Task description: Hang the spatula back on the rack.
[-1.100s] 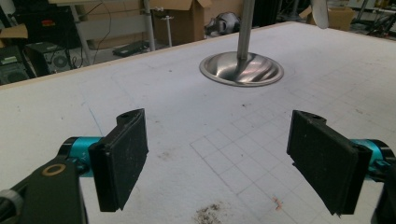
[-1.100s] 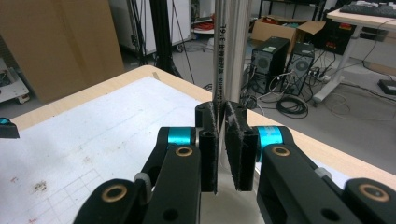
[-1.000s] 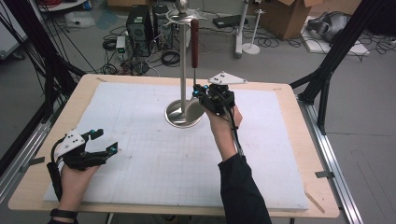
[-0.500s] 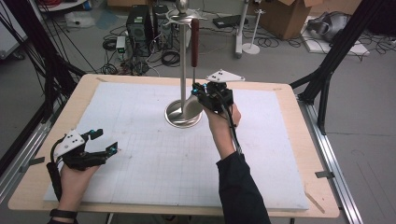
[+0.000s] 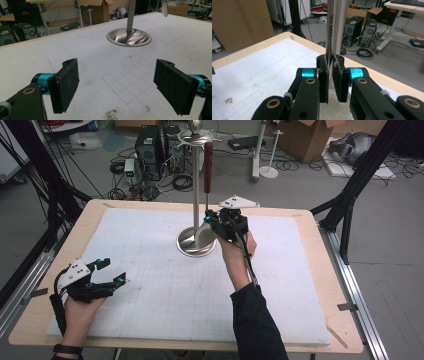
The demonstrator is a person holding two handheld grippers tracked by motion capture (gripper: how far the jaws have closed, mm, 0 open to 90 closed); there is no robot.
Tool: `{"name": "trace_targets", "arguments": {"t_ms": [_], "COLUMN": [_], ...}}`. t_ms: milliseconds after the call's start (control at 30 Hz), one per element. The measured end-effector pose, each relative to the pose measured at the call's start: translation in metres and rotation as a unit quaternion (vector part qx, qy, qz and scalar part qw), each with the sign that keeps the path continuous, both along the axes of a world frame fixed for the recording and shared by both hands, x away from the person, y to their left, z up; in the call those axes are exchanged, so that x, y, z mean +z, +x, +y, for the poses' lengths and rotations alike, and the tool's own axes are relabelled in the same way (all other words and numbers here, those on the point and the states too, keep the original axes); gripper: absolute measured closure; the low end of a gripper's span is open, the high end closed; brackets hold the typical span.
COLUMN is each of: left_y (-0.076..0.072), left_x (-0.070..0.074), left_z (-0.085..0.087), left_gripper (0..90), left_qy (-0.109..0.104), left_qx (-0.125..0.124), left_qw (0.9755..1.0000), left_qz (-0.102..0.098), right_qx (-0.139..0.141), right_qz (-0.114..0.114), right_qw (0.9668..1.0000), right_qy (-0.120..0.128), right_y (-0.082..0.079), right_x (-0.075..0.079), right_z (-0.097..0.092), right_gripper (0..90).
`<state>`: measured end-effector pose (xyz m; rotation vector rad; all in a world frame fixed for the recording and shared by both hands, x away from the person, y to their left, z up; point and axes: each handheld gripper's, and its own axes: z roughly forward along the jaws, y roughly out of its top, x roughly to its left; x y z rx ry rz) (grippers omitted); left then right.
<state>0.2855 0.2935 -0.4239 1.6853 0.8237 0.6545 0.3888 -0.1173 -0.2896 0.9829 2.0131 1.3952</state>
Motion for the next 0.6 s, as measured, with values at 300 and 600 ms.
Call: {"name": "trace_targets", "arguments": {"t_ms": [300,600], "left_y": [0.0003,0.0005], "left_x": [-0.0007,-0.0011], "left_z": [0.0003,-0.0001], "left_gripper": [20.7,20.7], "left_qy": [-0.001,0.000], "left_qx": [0.001,-0.002], "left_qw": [1.0000,1.0000], "left_qz": [0.002,0.003], "right_qx": [-0.003,-0.005], "right_qz": [0.005,0.009], "right_qw": [1.0000,0.9999], "right_qy": [-0.003,-0.006], "right_y": [0.0023,0.0057], "right_x": [-0.0016,-0.0013], "right_z": [0.0008,0.0030], "right_gripper": [83.8,83.8]}}
